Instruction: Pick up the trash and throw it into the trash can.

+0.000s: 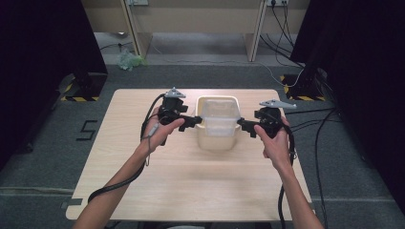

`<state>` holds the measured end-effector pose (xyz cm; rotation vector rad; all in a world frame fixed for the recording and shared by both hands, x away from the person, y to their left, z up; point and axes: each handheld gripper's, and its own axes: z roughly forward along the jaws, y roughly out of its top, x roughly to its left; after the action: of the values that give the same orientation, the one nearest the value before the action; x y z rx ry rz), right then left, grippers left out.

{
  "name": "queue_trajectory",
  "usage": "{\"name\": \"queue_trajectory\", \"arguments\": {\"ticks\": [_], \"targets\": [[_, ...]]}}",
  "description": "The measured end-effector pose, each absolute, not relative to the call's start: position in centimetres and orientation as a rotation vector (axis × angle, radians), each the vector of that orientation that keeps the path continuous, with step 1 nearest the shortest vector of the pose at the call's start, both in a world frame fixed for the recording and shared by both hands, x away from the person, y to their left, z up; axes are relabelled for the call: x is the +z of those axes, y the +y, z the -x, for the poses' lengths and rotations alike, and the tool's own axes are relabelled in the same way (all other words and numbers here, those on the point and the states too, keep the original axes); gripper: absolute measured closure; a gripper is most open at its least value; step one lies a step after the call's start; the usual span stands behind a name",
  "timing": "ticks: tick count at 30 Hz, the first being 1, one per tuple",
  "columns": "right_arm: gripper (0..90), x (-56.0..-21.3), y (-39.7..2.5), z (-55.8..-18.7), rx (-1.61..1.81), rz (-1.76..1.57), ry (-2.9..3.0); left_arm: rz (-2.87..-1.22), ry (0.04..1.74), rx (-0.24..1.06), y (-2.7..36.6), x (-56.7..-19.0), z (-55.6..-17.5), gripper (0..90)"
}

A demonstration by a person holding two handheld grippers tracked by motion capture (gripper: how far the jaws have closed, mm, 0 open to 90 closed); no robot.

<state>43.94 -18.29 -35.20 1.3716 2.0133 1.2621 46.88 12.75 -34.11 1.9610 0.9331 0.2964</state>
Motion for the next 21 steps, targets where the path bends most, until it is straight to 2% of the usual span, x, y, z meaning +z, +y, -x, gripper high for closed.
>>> {"name": "queue_trajectory", "arguments": {"ticks": [21], "targets": [[19.9,-36.0,-20.2,-42.5,1.277,-1.375,2.002,-1.958,0.908,0.283,13.8,-34.8,-45.4,19.8]]}}
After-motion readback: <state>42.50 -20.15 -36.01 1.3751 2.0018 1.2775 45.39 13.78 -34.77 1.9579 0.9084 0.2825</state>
